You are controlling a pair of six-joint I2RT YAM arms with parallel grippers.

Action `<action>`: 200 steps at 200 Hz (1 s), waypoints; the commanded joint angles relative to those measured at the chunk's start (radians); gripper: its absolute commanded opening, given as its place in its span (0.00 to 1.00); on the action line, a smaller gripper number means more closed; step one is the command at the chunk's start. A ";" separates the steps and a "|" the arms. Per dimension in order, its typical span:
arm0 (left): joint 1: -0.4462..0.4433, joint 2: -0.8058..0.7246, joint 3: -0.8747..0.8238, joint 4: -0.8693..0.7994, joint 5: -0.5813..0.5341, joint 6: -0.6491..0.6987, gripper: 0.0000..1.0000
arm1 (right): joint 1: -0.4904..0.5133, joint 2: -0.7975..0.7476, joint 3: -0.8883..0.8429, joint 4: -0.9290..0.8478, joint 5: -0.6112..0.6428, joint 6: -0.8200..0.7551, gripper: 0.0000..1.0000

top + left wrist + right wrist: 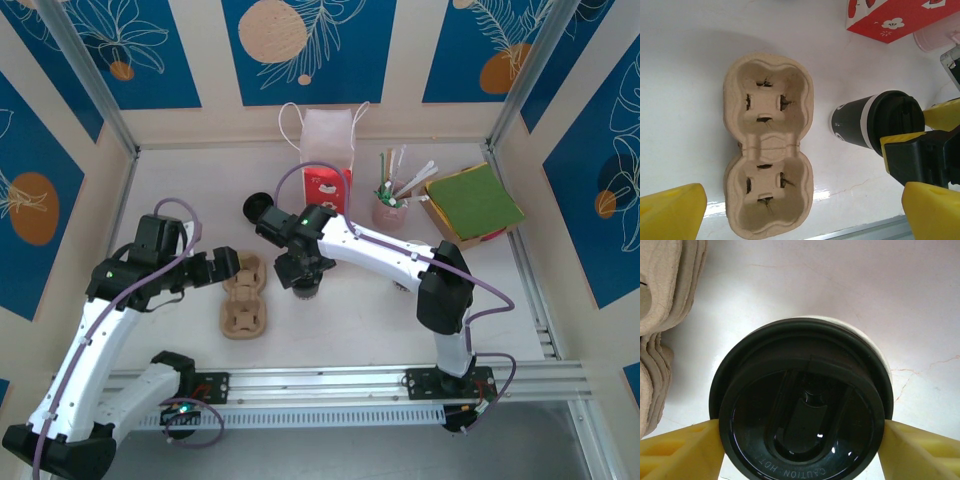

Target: Pack the takeout coffee

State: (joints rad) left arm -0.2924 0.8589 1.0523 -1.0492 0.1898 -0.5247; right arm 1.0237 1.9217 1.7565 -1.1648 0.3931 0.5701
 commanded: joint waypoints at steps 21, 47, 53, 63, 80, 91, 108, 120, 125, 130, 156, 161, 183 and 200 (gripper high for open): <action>-0.005 -0.014 -0.042 0.078 0.099 -0.046 1.00 | 0.004 -0.049 0.047 -0.041 0.004 0.019 0.81; -0.007 -0.006 -0.057 0.110 0.135 -0.068 0.98 | 0.002 -0.078 0.045 -0.039 0.006 0.030 0.84; -0.006 -0.003 -0.059 0.117 0.144 -0.075 0.97 | 0.001 -0.086 0.041 -0.038 0.005 0.033 0.85; -0.006 0.002 -0.064 0.131 0.164 -0.085 0.94 | -0.002 -0.100 0.032 -0.031 0.000 0.038 0.85; -0.009 0.015 -0.070 0.150 0.186 -0.103 0.90 | -0.012 -0.132 0.003 -0.010 -0.019 0.046 0.85; -0.015 0.023 -0.076 0.170 0.202 -0.117 0.88 | -0.023 -0.158 -0.028 0.016 -0.043 0.050 0.85; -0.037 0.035 -0.087 0.208 0.208 -0.150 0.83 | -0.047 -0.205 -0.092 0.068 -0.084 0.053 0.84; -0.069 0.046 -0.090 0.237 0.186 -0.177 0.82 | -0.069 -0.236 -0.137 0.100 -0.111 0.050 0.81; -0.089 0.052 -0.092 0.250 0.175 -0.187 0.81 | -0.081 -0.245 -0.152 0.109 -0.121 0.050 0.80; -0.108 0.059 -0.094 0.264 0.160 -0.197 0.81 | -0.096 -0.256 -0.169 0.119 -0.132 0.052 0.78; -0.204 0.127 -0.097 0.337 0.104 -0.263 0.75 | -0.199 -0.303 -0.257 0.186 -0.307 0.044 0.61; -0.221 0.144 -0.094 0.346 0.089 -0.277 0.75 | -0.218 -0.314 -0.275 0.203 -0.336 0.043 0.62; -0.297 0.193 -0.088 0.390 0.027 -0.311 0.73 | -0.275 -0.359 -0.340 0.266 -0.412 0.015 0.62; -0.338 0.227 -0.091 0.413 -0.016 -0.330 0.71 | -0.309 -0.376 -0.366 0.284 -0.453 -0.006 0.62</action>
State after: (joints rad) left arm -0.5781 1.0580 0.9672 -0.7033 0.2611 -0.7975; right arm 0.7414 1.5978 1.4185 -0.9482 0.0834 0.6029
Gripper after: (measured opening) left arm 0.723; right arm 0.617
